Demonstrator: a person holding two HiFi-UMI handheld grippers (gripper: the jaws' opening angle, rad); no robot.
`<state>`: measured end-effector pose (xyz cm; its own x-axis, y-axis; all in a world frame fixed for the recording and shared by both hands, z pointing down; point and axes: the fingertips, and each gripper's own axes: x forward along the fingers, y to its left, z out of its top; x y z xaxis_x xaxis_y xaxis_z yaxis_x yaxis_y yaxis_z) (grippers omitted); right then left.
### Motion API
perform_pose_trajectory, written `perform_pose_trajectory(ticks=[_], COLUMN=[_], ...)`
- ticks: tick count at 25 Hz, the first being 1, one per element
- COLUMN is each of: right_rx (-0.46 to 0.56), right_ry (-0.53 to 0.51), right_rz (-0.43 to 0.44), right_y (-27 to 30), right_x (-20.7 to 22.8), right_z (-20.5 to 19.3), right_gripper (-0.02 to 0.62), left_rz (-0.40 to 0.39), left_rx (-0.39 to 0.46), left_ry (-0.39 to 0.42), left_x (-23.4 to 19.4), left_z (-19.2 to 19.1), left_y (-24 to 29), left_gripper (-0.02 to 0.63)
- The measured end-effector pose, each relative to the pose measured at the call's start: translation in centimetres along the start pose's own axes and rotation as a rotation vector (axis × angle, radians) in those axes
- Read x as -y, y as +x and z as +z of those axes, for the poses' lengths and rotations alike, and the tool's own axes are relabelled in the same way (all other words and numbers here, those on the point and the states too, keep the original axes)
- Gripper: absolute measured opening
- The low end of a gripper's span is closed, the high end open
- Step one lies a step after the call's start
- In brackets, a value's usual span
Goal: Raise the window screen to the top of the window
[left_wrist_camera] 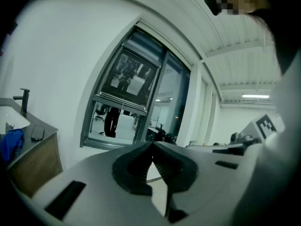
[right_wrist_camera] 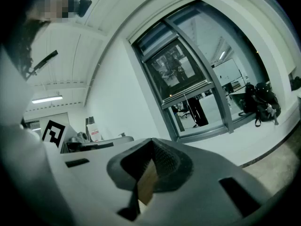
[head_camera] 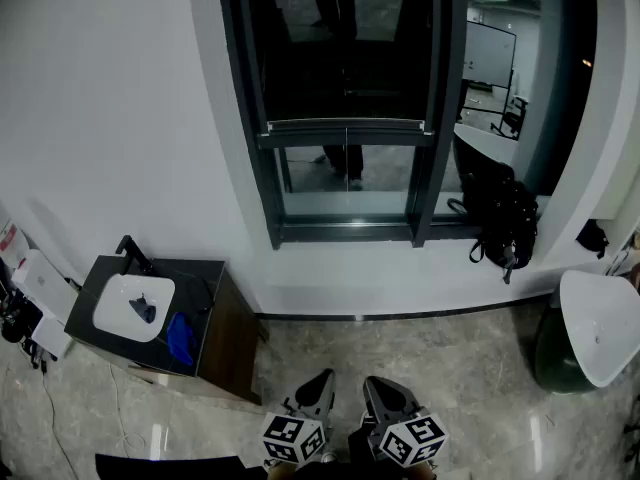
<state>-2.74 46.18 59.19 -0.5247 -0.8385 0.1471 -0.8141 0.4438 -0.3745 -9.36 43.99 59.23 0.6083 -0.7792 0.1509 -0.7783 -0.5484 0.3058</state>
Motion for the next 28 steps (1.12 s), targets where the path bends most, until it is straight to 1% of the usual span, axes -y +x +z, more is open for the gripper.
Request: perform_pose_trajectory(ticks=[4, 7, 13, 17, 20, 23, 25, 28], right_rx=[0.051, 0.058, 0.047, 0.053, 0.041, 0.019, 0.013, 0.005], right_ry=[0.024, 0.018, -0.006, -0.014, -0.006, 0.020, 0.035, 0.062], right_rz=[-0.014, -0.008, 0.062, 0.112, 0.135, 0.151, 0.161, 0.172], right_y=[3.2, 6.0, 12.1, 15.3, 17.3, 19.2, 20.6, 23.2], right_x=[4.0, 7.3, 13.1, 16.8, 19.3, 21.1, 22.1, 23.4], right_z=[2.7, 4.7, 9.3, 12.4, 13.5, 13.9, 14.4, 15.1], right_gripper=[0.009, 0.009, 0.009, 0.009, 0.009, 0.009, 0.009, 0.009], left_rz=[-0.004, 0.008, 0.050, 0.073, 0.088, 0.098, 0.110, 0.125], left_rx=[0.008, 0.018, 0.041, 0.062, 0.057, 0.021, 0.007, 0.009], left_ry=[0.013, 0.017, 0.016, 0.032, 0.029, 0.024, 0.019, 0.001], left_x=[-1.6, -2.8, -5.1, -5.6, -5.9, -6.6, -7.5, -9.5], left_z=[1.3, 2.4, 5.1, 7.1, 7.5, 7.4, 7.6, 8.7], left_y=[4.6, 8.4, 16.9, 22.2, 25.1, 27.3, 28.6, 30.7], left_gripper=[0.002, 0.002, 0.002, 0.002, 0.002, 0.002, 0.002, 0.002])
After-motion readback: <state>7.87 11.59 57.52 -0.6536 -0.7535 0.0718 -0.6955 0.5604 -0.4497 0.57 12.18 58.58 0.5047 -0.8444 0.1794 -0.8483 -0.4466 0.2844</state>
